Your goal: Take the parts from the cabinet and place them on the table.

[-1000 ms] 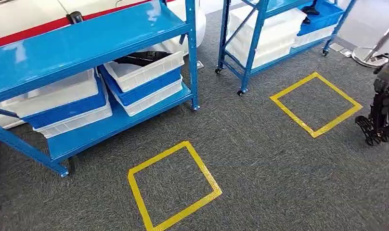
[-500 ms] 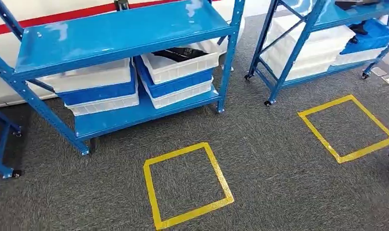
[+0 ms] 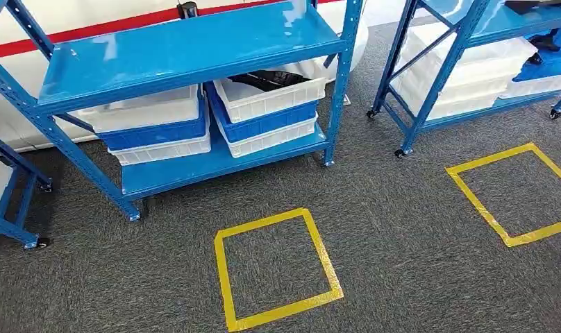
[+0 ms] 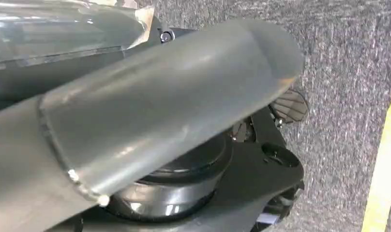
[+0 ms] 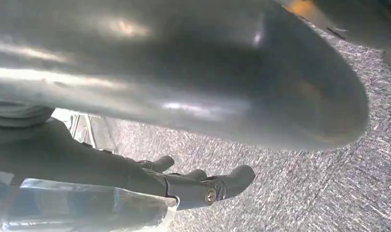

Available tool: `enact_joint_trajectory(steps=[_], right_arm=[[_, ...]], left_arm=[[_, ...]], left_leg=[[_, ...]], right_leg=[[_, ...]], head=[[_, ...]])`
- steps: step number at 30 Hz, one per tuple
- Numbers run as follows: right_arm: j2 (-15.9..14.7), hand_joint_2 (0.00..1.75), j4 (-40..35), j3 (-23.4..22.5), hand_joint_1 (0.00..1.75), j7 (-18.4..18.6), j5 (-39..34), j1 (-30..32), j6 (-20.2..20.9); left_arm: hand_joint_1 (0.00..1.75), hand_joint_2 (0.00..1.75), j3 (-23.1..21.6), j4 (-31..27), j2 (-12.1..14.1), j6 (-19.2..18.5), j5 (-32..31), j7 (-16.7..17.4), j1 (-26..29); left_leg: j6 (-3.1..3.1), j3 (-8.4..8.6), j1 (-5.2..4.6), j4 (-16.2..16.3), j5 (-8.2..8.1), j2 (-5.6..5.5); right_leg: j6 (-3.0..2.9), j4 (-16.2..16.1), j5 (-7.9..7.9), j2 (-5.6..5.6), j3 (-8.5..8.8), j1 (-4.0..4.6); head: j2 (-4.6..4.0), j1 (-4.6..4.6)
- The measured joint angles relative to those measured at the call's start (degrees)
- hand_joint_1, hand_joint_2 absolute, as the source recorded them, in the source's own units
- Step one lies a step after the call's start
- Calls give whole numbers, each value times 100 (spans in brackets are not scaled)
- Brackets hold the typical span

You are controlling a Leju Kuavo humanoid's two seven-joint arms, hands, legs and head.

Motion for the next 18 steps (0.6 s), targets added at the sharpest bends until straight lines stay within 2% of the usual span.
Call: enact_joint_trajectory(steps=[1, 9, 10, 11, 12, 13, 15, 16, 17, 18], right_arm=[[0, 0, 0, 0, 0, 0, 9, -2, 0], [13, 0, 0, 0, 0, 0, 33, -24, 0], [15, 0, 0, 0, 0, 0, 37, -40, 0], [13, 0, -2, 0, 0, 0, 44, -36, 0], [-2, 0, -2, 0, 0, 0, 46, -42, 0], [-4, 0, -2, 0, 0, 0, 48, -54, 0], [-9, 0, 0, 0, 0, 0, 46, -48, 6], [-9, 0, 0, 0, 0, 0, 46, -32, 13], [-17, 0, 0, 0, 0, 0, 48, -17, 13], [-24, 0, 0, 0, 0, 4, 48, -13, 15]], left_arm=[[0, 0, 0, 0, 0, 30, 0, 15, 0], [0, 0, 0, 0, 2, 87, 0, 20, -5], [0, 0, 0, 0, 0, 94, 2, 20, -7], [0, 0, 0, -4, -9, 96, 4, 20, -2], [0, 0, 0, -4, -20, 96, 4, 17, -4], [0, 0, 0, -4, -20, 96, 4, 17, -3], [0, 0, 0, -4, -20, 96, 2, 26, -3], [0, 0, 0, -4, -20, 100, 0, 26, -2], [0, 0, 0, -4, -20, 103, 4, 33, -1], [0, 0, 0, -4, -22, 103, 4, 33, -1]], left_leg=[[-8, -4, 2, 11, -5, 0], [-16, -22, -37, 1, -81, 7], [-10, 26, -39, -101, -73, 4], [-35, 160, 49, -272, 30, 4], [-43, 239, 43, -330, 33, 7], [-41, 253, 47, -332, 36, 21], [-48, 266, 44, -326, 12, 35], [-58, 277, 45, -320, -3, 30], [-81, 308, 53, -319, -27, 16], [-106, 343, 62, -315, -55, 2]], right_leg=[[0, -1, 0, 0, 1, -23], [14, -50, -23, 1, 3, -46], [23, -113, -20, -5, 67, -18], [22, -89, -6, -7, 70, -15], [21, 49, -71, -9, 28, -10], [1, 391, -226, -7, -157, -4], [2, 1323, -545, -7, -692, -7], [34, 1603, -584, -9, -877, -7], [100, 1565, -484, -9, -908, -22], [172, 1265, -301, -9, -787, -39]], head=[[0, 0], [0, -9], [0, -13], [0, 0], [0, 27], [0, 31], [0, 37], [0, 44], [0, 50], [0, 57]])
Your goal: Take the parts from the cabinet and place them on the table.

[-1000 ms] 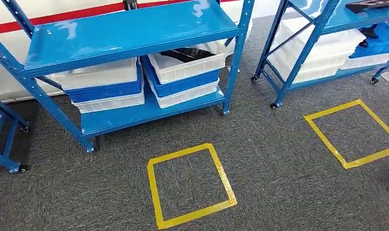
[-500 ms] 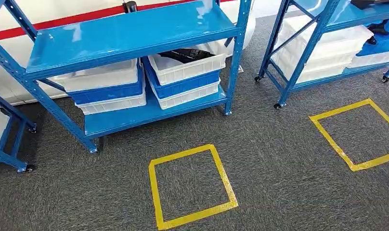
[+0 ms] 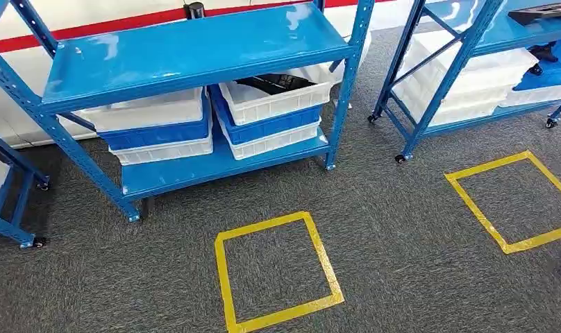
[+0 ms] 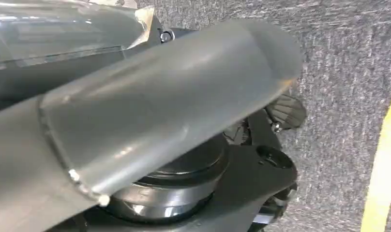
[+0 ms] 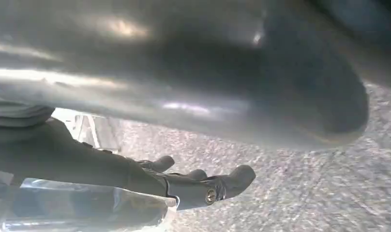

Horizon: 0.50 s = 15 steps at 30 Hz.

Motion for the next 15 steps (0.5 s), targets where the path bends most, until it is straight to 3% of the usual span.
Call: enact_joint_trajectory(steps=[2, 3, 4, 5, 7, 8, 9, 10, 12, 13, 14, 15], right_arm=[[-15, 0, 0, 0, 0, 0, 2, -8, -2], [-11, 0, 2, 0, 0, -2, 0, -5, -2], [-2, 0, 7, 0, 0, -2, 2, -10, 0], [-4, 0, 7, 0, 0, -2, 2, -15, 0], [-4, 0, 7, 0, 0, 4, 9, -9, 2], [2, 0, 4, -2, 0, 4, 9, -16, 2], [4, 0, 7, -2, 0, 4, 11, -10, 2], [4, 0, 7, -2, 0, 4, 11, -13, 2], [4, 0, 7, -2, 0, 4, 9, -9, 2], [2, 0, 7, -2, 0, 4, 11, -2, 2], [2, 0, 7, -2, 0, 4, 9, 8, 2], [2, 0, 7, -2, 0, 4, 11, 15, 2]], left_arm=[[0, 0, -2, 0, -4, -2, -22, 0, -2], [0, 0, -7, 0, 2, -7, -42, 0, -4], [0, 0, -9, 0, 2, -7, -72, 0, -12], [0, 0, -22, 0, 7, -11, -81, -4, -13], [0, 0, -44, 0, 13, -11, -81, -4, -15], [0, 0, -48, 0, 18, -13, -83, -11, -20], [0, 0, -59, -2, 20, -15, -83, -20, -20], [0, 0, -78, -2, 20, -18, -90, -37, -20], [0, 0, -90, -2, 22, -28, -90, -44, -21], [0, 0, -90, -2, 22, -28, -90, -44, -20], [0, 0, -90, -2, 24, -31, -90, -46, -20], [0, 0, -90, -2, 24, -33, -90, -46, -20]], left_leg=[[-71, 77, 21, 54, -97, -9], [-127, 74, 6, 99, -163, -3], [-168, 78, -34, 146, -242, -9], [-170, 80, -35, 142, -249, -6], [-185, 96, -6, 129, -270, -9], [-205, 102, 21, 153, -317, 1], [-237, 50, 16, 329, -378, 100], [-275, -154, 24, 712, -540, 160], [-312, -788, 29, 1720, -889, 205], [-307, -1040, 29, 2039, -915, 205], [-282, -1171, 28, 2092, -793, 205], [-239, -1147, 23, 1844, -503, 204]], right_leg=[[144, -1041, 477, 2, 476, -41], [122, -1265, 525, 12, 571, -49], [4, -1303, 485, 22, 636, -30], [-85, -1283, 485, 18, 628, -16], [-167, -1279, 444, 16, 628, 13], [-219, -1290, 430, 15, 658, -33], [-259, -1293, 403, 13, 698, -20], [-308, -1293, 367, 0, 734, -12], [-366, -1293, 295, -26, 793, 11], [-370, -1293, 263, -30, 825, 22], [-368, -1293, 221, -33, 876, 36], [-371, -1294, 173, -31, 943, 47]], head=[[0, -2], [0, 18], [0, 29], [0, 15], [0, 2], [0, -4], [0, -29], [0, -57], [0, -57], [0, -59], [0, -59], [0, -57]])
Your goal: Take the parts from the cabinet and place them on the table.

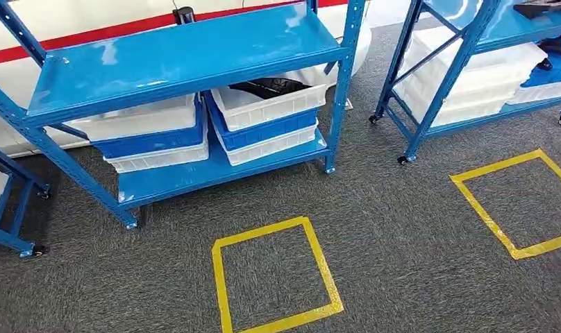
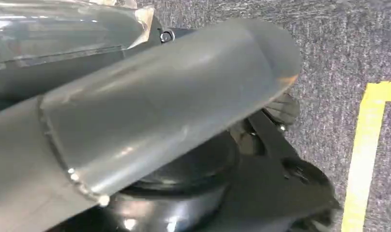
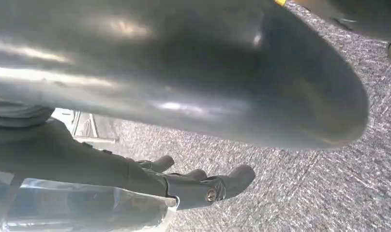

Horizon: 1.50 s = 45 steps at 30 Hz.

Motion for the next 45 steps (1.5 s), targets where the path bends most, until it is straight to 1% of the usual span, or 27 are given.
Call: enact_joint_trajectory(steps=[2, 3, 4, 6, 7, 9, 12, 14, 16, 18, 19, 20, 21, 22, 24, 25, 28, 30, 32, 34, 35, 37, 38, 39, 41, 43, 45], right_arm=[[4, 0, 0, 0, 0, 0, 0, -2, 0], [19, 0, 2, 0, 0, 0, -2, 3, 0], [33, 0, 4, -2, 0, 2, -2, -3, 0], [28, 0, 4, -2, 0, 2, 0, -12, 0], [28, 0, 7, -2, 0, 2, -2, 3, 0], [33, 0, 7, -4, 0, 7, -2, -4, 0], [22, 0, 7, -2, 0, 4, -4, -50, 0], [0, 0, 7, -2, 0, 7, -7, -20, 0], [-13, 0, 9, -4, 0, 13, -7, 21, 0], [-31, 0, 9, -7, 0, 13, -7, 20, 0], [-20, 0, 24, -4, 0, 13, -7, 24, 4], [-13, 0, 24, -4, 0, 9, -7, -2, 6], [-13, 0, 24, -7, 0, 9, -7, -2, 4], [-15, 0, 24, -7, 0, 11, -4, 12, 7], [0, 0, 22, -11, 0, 9, 2, 31, 0], [-2, 0, 24, -13, 0, 4, 7, 23, -9], [-2, 0, 24, -13, 0, -2, 7, 6, -17], [-4, 0, 24, -13, 0, -2, 7, 31, -17], [-4, 0, 24, -13, 0, -4, 9, 36, -24], [42, 0, 26, -13, 0, -20, 24, 31, -37], [46, 0, 24, -17, 0, -26, 26, 11, -50], [46, 0, 22, -15, 0, -42, 33, -10, -55], [55, 0, 22, -15, 0, -44, 35, -5, -55], [53, 0, 22, -15, 0, -44, 41, -15, -55], [46, 0, 22, -13, 0, -48, 68, -53, -79], [29, 0, 22, -9, 0, -48, 142, -69, -133], [-2, 0, 24, 4, 0, -46, 190, -42, -146]], left_arm=[[0, 0, 0, 0, 0, -2, -2, 0, -1], [0, 0, -2, 2, 8, -2, -2, 0, -1], [0, 0, -9, 2, 9, 0, -9, 0, -6], [0, 0, -26, 2, 7, 11, -7, -2, -11], [0, 0, -44, 2, 4, 11, -9, -2, -12], [0, 0, -55, -7, -11, 9, -9, -4, -11], [0, 0, -61, -7, -13, 4, -15, 2, -10], [0, 0, -66, -7, -13, -22, -17, 2, -10], [0, 0, -70, -7, -15, -26, -15, 7, -10], [0, 0, -83, -7, -15, -26, -15, 15, -10], [0, 0, -83, -2, -4, -24, -17, 26, -15], [0, 0, -90, -4, -2, -26, -24, 30, -20], [0, 0, -92, -4, 0, -24, -24, 44, -20], [0, 0, -92, -4, 0, -24, -24, 44, -19], [0, 0, -94, -7, 7, -15, -17, 57, -21], [0, 0, -98, -7, 4, -17, -20, 52, -24], [0, 0, -101, -7, 4, -9, -7, 61, -21], [0, 0, -101, -7, 4, -2, -4, 61, -20], [0, 0, -101, -7, 4, 13, 0, 61, -20], [0, 0, -98, 0, 33, 33, 15, 63, -17], [0, 0, -96, -4, 17, 42, 26, 66, -21], [0, 0, -96, -7, 9, 52, 26, 55, -25], [0, 0, -96, -7, 4, 52, 26, 55, -24], [0, 0, -98, -9, -6, 52, 26, 52, -26], [0, 0, -98, -7, -9, 81, 26, 52, -30], [0, 0, -96, -7, -13, 109, 33, 100, -29], [0, 0, -98, -7, -17, 142, 33, 131, -29]], left_leg=[[135, 336, -36, -942, 661, 5], [244, 506, -89, -1359, 826, 57], [277, 565, -121, -1413, 679, 119], [299, 610, -171, -1527, 610, 83], [325, 625, -175, -1617, 601, 51], [373, 987, -129, -1783, 594, -16], [406, 1124, -116, -1804, 485, -30], [387, 1200, -113, -1799, 391, -78], [329, 1341, -87, -1795, 284, -123], [244, 1491, -63, -1789, 146, -131], [189, 1516, -98, -1774, 63, -119], [172, 1504, -109, -1780, 20, -110], [151, 1542, -113, -1809, -29, -97], [128, 1602, -107, -1754, -18, -100], [94, 1598, -83, -1620, -48, -77], [49, 1397, -64, -1265, -85, -31], [-24, 441, -51, -20, -521, 4], [31, 90, -61, 44, -516, 3], [222, 173, -120, -671, 75, 2], [592, 357, -252, -1320, 832, -44], [589, 384, -267, -1376, 801, -63], [597, 574, -326, -1596, 742, -76], [616, 671, -333, -1677, 701, -72], [561, 915, -245, -1833, 770, -96], [579, 1040, -237, -1878, 724, -83], [537, 1084, -220, -1879, 638, -116], [461, 1167, -194, -1874, 542, -240]], right_leg=[[-3, -16, -90, 0, 144, 31], [-6, -41, -132, 2, 152, 16], [43, -54, -180, -3, 193, 64], [110, -123, -182, -37, 305, 20], [231, -45, -79, -56, 386, 45], [254, 116, -170, -61, 400, -4], [166, 1197, -611, -6, -282, 9], [224, 1618, -683, -4, -719, 0], [428, 1078, -243, -5, -671, -37], [646, 118, 389, -4, -409, -91], [562, 85, 302, -7, -419, -62], [304, 48, 143, -21, -363, -41], [234, 38, 230, -6, -305, -40], [161, 35, 184, -6, -354, -45], [60, 6, 126, 17, -152, -43], [35, 5, 87, 10, -91, -53], [39, -2, -55, 21, 48, -43], [24, -8, -180, 23, 177, -4], [4, -33, -315, 19, 336, 80], [-34, -107, -408, 18, 492, 52], [12, -198, -443, 55, 572, 78], [94, -220, -367, 43, 793, 57], [202, -234, -291, 31, 846, 35], [212, -88, -322, 27, 780, 53], [162, 649, -385, 39, 369, 72], [130, 1277, -703, 37, -158, 50], [208, 1374, -873, 36, -505, -9]], head=[[0, -2], [0, 8], [0, 37], [0, 18], [0, 9], [0, 20], [0, 50], [0, 54], [0, 52], [0, 61], [0, 78], [0, 74], [0, 39], [0, -11], [0, -7], [0, -39], [0, -59], [0, -68], [0, -70], [0, -37], [0, 48], [0, 4], [0, 0], [0, -20], [0, 4], [0, -9], [0, -7]])
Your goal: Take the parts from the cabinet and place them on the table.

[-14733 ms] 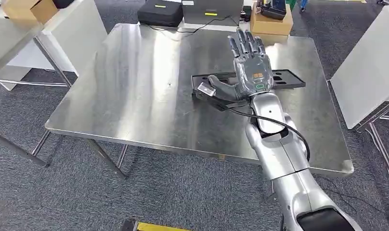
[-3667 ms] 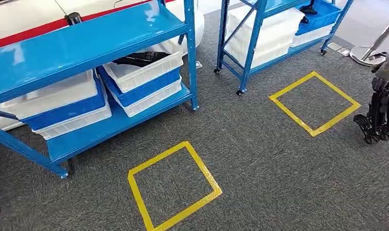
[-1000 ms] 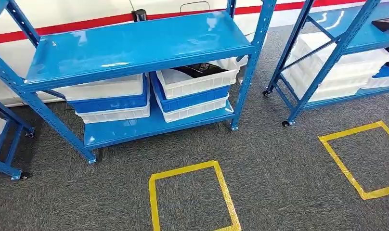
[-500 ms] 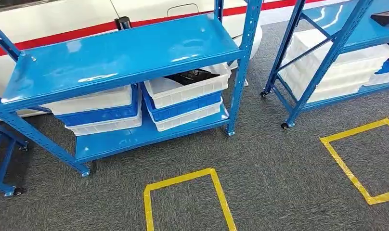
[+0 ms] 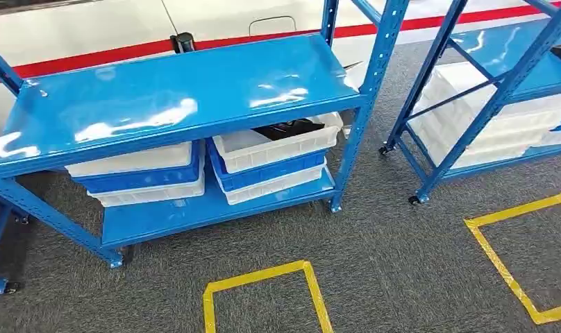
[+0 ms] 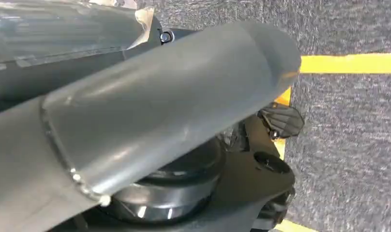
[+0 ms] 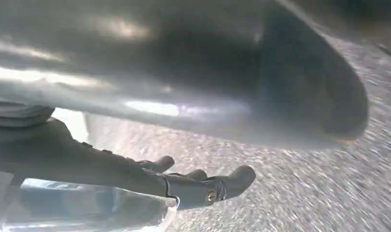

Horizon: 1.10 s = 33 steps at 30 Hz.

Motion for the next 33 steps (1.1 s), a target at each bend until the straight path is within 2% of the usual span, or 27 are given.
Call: enact_joint_trajectory(steps=[1, 3, 4, 5, 6, 7, 8, 9, 10, 11, 13, 14, 15, 16, 18, 19, 20, 21, 23, 24, 25, 26, 27, 28, 30, 31, 33], right_arm=[[-13, 0, 0, 2, 0, 2, 9, 19, 0], [-41, 0, 0, 4, 0, 2, 22, 25, 0], [-39, 0, 17, 7, 0, 2, 22, 54, 0], [-35, 0, 33, 9, 0, -2, 22, 44, 0], [-37, 0, 31, 11, 0, 0, 22, 19, 0], [-41, 0, 31, 11, 0, 0, 24, 27, 0], [-41, 0, 31, 9, 0, 4, 26, 37, 0], [-33, 0, 31, 9, 0, 2, 28, 44, 0], [-31, 0, 31, 11, 0, 2, 31, 33, -2], [-26, 0, 31, 11, 0, 2, 31, 19, -9], [-26, 0, 31, 13, 0, 0, 31, 22, -11], [-31, 0, 31, 11, 0, 0, 31, 23, -13], [-35, 0, 31, 11, 0, 0, 31, 30, -13], [-33, 0, 31, 11, 0, 0, 31, 33, -13], [-24, 0, 31, 13, 0, 0, 37, 21, -13], [-22, 0, 31, 13, 0, 0, 39, 17, -15], [-22, 0, 31, 13, 0, 0, 39, 17, -15], [-24, 0, 31, 13, 0, 0, 39, 14, -15], [-24, 0, 31, 13, 0, 2, 48, 12, -17], [-15, 0, 24, 15, 0, 2, 50, -15, -22], [-17, 0, 24, 15, 0, 2, 50, -19, -26], [-22, 0, 24, 15, 0, 4, 50, -17, -26], [-22, 0, 24, 15, 0, 2, 48, -11, -26], [-20, 0, 24, 15, 0, 2, 48, -6, -26], [-24, 0, 26, 15, 0, 2, 44, 17, -26], [-28, 0, 26, 15, 0, 2, 37, 27, -26], [-29, 0, 24, 15, 0, 2, 24, 22, -26]], left_arm=[[0, 0, 0, 0, 2, 0, 2, 7, 0], [0, 0, 0, 0, 0, 0, 2, 17, -1], [0, 0, 2, 4, 4, 2, 2, 17, 3], [0, 0, 2, 9, 6, 2, 2, 20, -7], [0, 0, 2, 7, 6, 4, 2, 20, -8], [0, 0, 2, 7, 6, 4, 9, 31, -4], [0, 0, 4, 9, 6, 4, 9, 28, -4], [0, 0, 2, 7, 24, 4, 9, 28, -6], [0, 0, 2, 7, 19, 4, 9, 28, -9], [0, 0, 2, 7, 19, 4, 9, 22, -9], [0, 0, 2, 7, 20, 6, 15, 33, -10], [0, 0, 2, 7, 20, 13, 18, 33, -10], [0, 0, 2, 7, 20, 15, 20, 55, -10], [0, 0, 2, 7, 20, 17, 22, 57, -10], [0, 0, 2, 7, 20, 20, 26, 66, -10], [0, 0, 2, 7, 20, 20, 26, 68, -11], [0, 0, 0, 7, 22, 17, 26, 68, -17], [0, 0, 0, 7, 20, 17, 28, 72, -21], [0, 0, 0, 7, 20, 20, 37, 85, -17], [0, 0, 2, 7, 20, 33, 44, 92, -18], [0, 0, 2, 4, 9, 37, 46, 103, -17], [0, 0, -2, 4, 6, 37, 39, 103, -20], [0, 0, -2, 4, 6, 33, 35, 103, -23], [0, 175, -2, 4, 6, 31, 35, 103, -23], [0, 175, -2, 4, 6, 15, 35, 103, -22], [0, 175, -2, 4, 6, 2, 33, 103, -22], [0, 175, -7, 2, 6, -61, -4, 68, -24]], left_leg=[[-38, 50, 17, 3, -42, -64], [-128, 182, 54, 23, -146, -175], [-179, 140, 55, 43, -210, -206], [-218, 193, 40, 98, -258, -253], [-252, 123, 40, 92, -283, -272], [-276, 143, 44, 124, -291, -295], [-278, 142, 42, 117, -297, -303], [-293, 125, 55, 156, -322, -290], [-341, 45, 48, 345, -353, -59], [-403, -161, 70, 713, -477, 124], [-480, -736, 121, 1616, -870, 227], [-504, -1002, 139, 1954, -976, 236], [-516, -1141, 160, 2025, -911, 239], [-515, -1133, 174, 1844, -710, 246], [-488, -796, 176, 939, -58, 348], [-444, -583, 159, 421, 270, 632], [-441, -612, 87, 391, 18, 772], [-395, -642, 105, 435, -170, 735], [-344, -637, 86, 425, -20, 579], [-299, -559, 98, 373, 70, 472], [-281, -490, 156, 332, 113, 420], [-243, -467, 160, 323, 121, 376], [-224, -461, 149, 323, 113, 311], [-199, -459, 126, 324, 98, 230], [-163, -445, 81, 327, 72, 35], [-147, -420, 64, 327, 58, -61], [-149, -343, 41, 329, 18, -250]], right_leg=[[84, -229, 165, 2, -4, -23], [351, -1131, 863, 61, 176, -83], [429, -1391, 1236, 245, 217, -124], [260, -1441, 1053, 233, 165, -104], [87, -1418, 1106, 232, 235, -55], [16, -1421, 1150, 183, 213, -56], [7, -1419, 1146, 140, 229, -51], [-20, -1445, 1147, 110, 272, -128], [-36, -1463, 1137, 76, 317, -102], [-83, -1471, 1106, 34, 350, -99], [-169, -1471, 1045, -70, 399, -84], [-180, -1471, 1006, -133, 427, -83], [-184, -1471, 979, -186, 467, -83], [-169, -1471, 940, -239, 512, -83], [-153, -1478, 866, -334, 630, -88], [-125, -1484, 822, -381, 634, -80], [-82, -1462, 785, -402, 744, -36], [-40, -1471, 745, -457, 708, -18], [30, -1527, 681, -600, 764, -9], [80, -1536, 644, -648, 884, 23], [96, -1439, 590, -455, 849, -22], [47, -1175, 435, -230, 733, -5], [-11, -725, 232, -127, 491, 3], [-47, -215, 42, -79, 190, 15], [-33, 387, -35, -53, -267, 30], [2, 276, 101, -42, -312, 40], [71, -626, 672, 44, -69, 74]], head=[[0, 9], [0, 11], [0, 24], [0, 35], [0, 24], [0, 0], [0, 9], [0, 0], [0, 2], [0, -51], [0, -54], [0, -55], [0, -59], [0, -52], [0, -59], [0, -59], [0, -61], [0, -59], [0, -61], [0, -55], [0, -50], [0, -37], [0, -7], [0, -4], [0, -4], [0, -7], [0, -2]])
